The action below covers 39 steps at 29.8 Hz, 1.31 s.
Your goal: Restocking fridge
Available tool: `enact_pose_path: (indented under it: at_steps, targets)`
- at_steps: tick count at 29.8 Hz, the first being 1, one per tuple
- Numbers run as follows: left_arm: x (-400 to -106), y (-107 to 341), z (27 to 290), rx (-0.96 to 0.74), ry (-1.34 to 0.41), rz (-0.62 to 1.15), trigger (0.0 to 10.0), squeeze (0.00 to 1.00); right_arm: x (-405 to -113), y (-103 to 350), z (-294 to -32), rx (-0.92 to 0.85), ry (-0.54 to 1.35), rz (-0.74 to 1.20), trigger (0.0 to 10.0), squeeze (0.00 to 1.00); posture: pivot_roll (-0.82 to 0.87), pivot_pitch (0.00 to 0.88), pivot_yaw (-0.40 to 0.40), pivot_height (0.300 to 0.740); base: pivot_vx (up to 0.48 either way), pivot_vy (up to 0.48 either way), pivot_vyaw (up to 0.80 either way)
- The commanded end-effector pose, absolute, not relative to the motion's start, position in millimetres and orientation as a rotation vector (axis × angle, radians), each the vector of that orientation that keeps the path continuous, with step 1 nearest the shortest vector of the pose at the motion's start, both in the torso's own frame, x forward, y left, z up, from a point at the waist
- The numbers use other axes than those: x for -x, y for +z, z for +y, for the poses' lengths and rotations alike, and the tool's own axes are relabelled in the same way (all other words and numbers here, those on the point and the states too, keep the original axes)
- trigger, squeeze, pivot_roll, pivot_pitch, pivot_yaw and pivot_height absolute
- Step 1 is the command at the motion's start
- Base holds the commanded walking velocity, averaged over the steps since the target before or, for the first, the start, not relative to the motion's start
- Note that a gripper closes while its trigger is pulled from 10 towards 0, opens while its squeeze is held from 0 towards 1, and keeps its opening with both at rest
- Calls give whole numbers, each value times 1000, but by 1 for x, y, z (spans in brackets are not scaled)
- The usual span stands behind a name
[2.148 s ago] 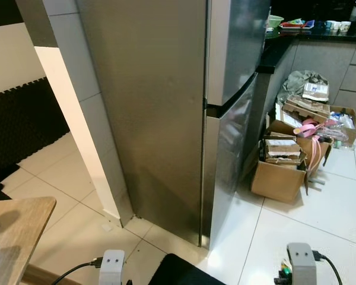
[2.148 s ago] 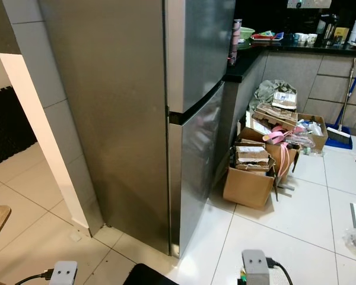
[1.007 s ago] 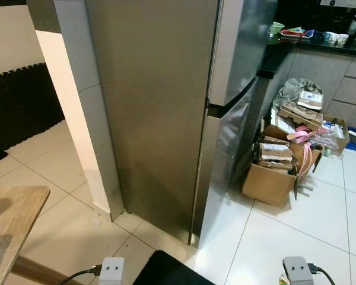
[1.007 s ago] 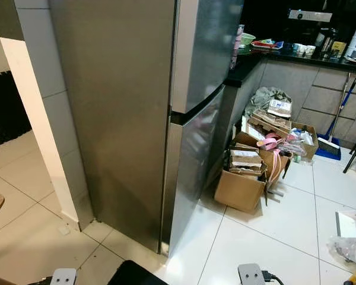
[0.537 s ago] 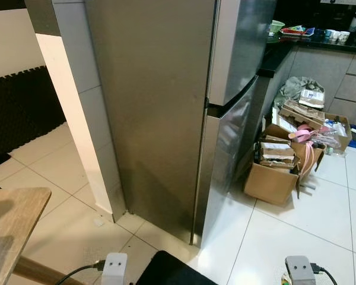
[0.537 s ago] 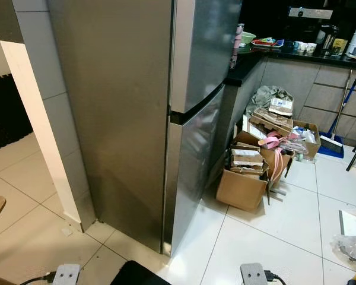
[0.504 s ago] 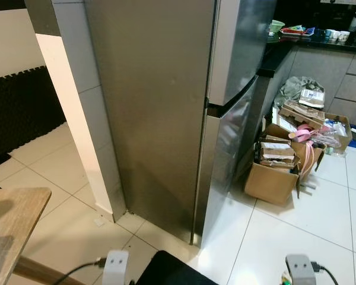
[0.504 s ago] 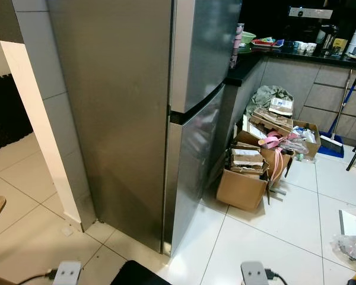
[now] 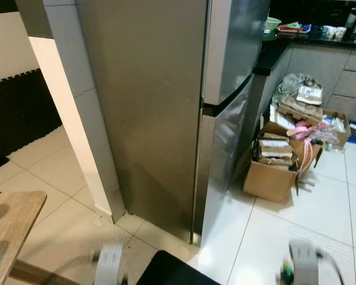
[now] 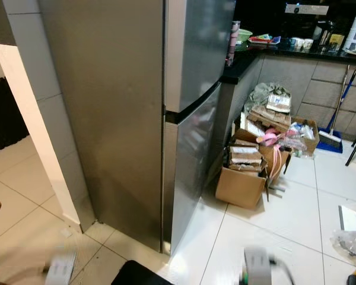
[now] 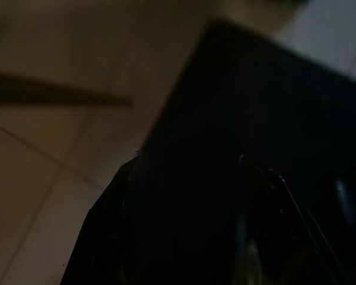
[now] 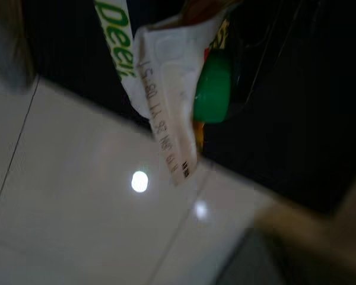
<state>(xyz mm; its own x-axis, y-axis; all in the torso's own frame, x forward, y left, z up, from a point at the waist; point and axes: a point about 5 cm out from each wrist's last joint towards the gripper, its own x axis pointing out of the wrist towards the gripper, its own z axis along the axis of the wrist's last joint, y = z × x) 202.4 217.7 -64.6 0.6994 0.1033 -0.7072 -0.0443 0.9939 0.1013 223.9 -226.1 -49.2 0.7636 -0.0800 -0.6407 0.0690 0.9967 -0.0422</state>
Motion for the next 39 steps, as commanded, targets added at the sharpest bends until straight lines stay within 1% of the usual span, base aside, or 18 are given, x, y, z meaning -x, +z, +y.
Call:
enact_pose_path:
  at_steps: [1, 6, 9, 12, 22, 25, 29, 31, 33, 34, 36, 37, 39]
  targets:
    - [-196, -69, 213, -93, 59, 818, 10000, 0, -219, -52, -226, 29, -73, 705, 10000, 0, -82, 98, -45, 740, 0, 0, 0]
    - [-204, -65, 214, -88, 62, 798, 10000, 0, -222, -50, -229, 27, -85, 700, 10000, 0, -87, 96, -41, 740, 0, 0, 0]
    - [-216, -58, 213, -76, 56, 759, 10000, 0, -232, -42, -232, 19, -103, 669, 10000, 0, -92, 93, -38, 740, 0, 0, 0]
    - [-218, -57, 212, -68, 56, 752, 10000, 0, -233, -41, -232, 20, -104, 665, 10000, 0, -93, 90, -38, 740, 0, 0, 0]
    - [-216, -59, 207, -47, 66, 769, 10000, 0, -227, -46, -230, 27, -99, 679, 10000, 0, -93, 88, -30, 740, 0, 0, 0]
    - [-216, -60, 207, -53, 66, 770, 10000, 0, -225, -47, -230, 29, -95, 687, 10000, 0, -88, 83, -44, 740, 0, 0, 0]
    - [-213, -61, 208, -42, 91, 771, 10000, 0, -222, -49, -229, 42, -81, 701, 10000, 0, -91, 90, -29, 740, 0, 0, 0]
    - [-213, -61, 207, -69, 40, 777, 10000, 0, -220, -50, -230, 19, -105, 691, 10000, 0, -96, 87, -33, 740, 0, 0, 0]
    - [-213, -61, 208, -78, 42, 780, 10000, 0, -219, -50, -231, 25, -102, 697, 10000, 0, -91, 88, -39, 740, 0, 0, 0]
    - [-213, -61, 209, -65, 63, 779, 10000, 0, -219, -51, -231, 38, -92, 704, 10000, 0, -93, 91, -24, 740, 0, 0, 0]
    - [-213, -61, 210, -43, 76, 774, 10000, 0, -217, -52, -232, 40, -97, 707, 10000, 0, -96, 87, -28, 740, 0, 0, 0]
    - [-213, -61, 209, -50, 61, 773, 10000, 0, -217, -51, -233, 30, -109, 703, 10000, 0, -95, 81, -37, 740, 0, 0, 0]
    - [-214, -61, 210, -74, 51, 776, 10000, 0, -215, -52, -233, 32, -109, 711, 10000, 0, -96, 87, -29, 740, 0, 0, 0]
